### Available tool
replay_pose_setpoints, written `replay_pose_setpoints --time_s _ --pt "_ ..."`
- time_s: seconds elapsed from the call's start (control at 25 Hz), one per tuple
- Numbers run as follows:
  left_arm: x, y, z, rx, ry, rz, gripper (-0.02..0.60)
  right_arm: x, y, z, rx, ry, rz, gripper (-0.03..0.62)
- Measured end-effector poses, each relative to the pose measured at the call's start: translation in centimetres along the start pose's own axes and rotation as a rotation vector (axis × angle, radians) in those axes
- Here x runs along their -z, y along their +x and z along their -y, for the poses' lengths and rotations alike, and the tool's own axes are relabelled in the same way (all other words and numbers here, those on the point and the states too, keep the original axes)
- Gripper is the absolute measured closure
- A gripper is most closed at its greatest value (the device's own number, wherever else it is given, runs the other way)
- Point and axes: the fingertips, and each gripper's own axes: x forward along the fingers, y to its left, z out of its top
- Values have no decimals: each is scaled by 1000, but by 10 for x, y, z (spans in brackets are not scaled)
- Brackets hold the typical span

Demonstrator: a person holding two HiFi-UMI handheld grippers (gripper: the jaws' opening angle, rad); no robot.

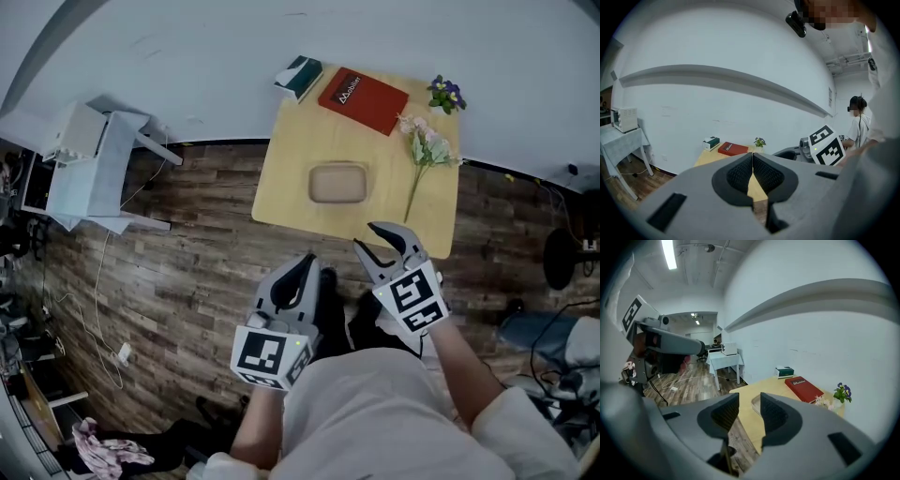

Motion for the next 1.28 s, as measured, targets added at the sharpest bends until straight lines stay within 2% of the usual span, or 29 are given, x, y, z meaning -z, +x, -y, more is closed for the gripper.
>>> replay_pose_setpoints --time_s 0.68,0.84,1.28 --pt "-6 34 -66 148 24 -31 578 49 91 5 119 -114 -229 434" --pt "-6 46 -81 181 25 -45 577 60 114 7 139 -180 -273 434" --pt "-1 70 -106 260 38 -77 577 86 151 16 191 -255 -371 436"
